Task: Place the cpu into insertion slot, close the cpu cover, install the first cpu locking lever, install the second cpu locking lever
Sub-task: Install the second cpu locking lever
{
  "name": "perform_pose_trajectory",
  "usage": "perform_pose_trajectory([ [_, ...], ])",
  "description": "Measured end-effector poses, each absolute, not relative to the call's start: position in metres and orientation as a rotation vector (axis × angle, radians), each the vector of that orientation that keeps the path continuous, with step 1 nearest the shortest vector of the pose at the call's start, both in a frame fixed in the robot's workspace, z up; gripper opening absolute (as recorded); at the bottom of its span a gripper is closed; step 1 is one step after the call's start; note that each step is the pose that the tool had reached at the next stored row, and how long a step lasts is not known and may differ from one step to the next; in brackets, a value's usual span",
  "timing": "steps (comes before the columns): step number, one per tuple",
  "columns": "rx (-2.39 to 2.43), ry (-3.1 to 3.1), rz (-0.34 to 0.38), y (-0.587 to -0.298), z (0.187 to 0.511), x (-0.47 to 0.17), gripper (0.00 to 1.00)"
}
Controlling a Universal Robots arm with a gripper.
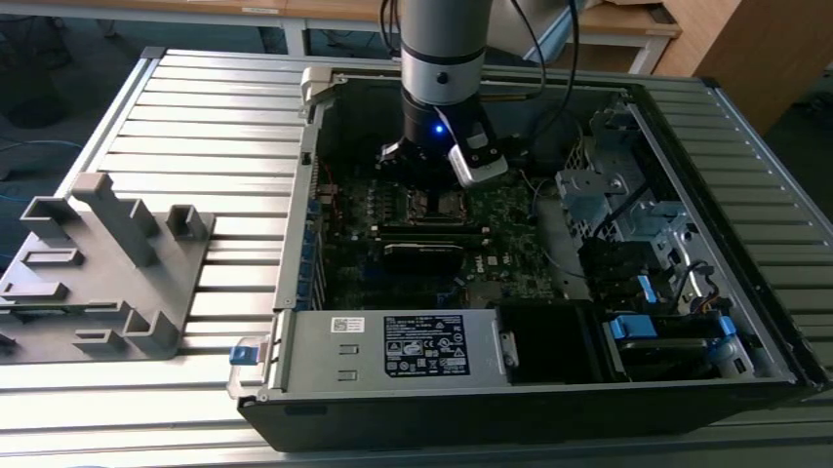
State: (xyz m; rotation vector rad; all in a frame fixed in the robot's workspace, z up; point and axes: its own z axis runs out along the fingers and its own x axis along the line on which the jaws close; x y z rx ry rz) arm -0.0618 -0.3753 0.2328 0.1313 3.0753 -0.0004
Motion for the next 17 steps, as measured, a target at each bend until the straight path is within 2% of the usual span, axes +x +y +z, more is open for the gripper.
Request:
perform_pose_trajectory([
  [17,0.131,3.075,0.0,-0.3753,0.23,-0.0619,0.1],
])
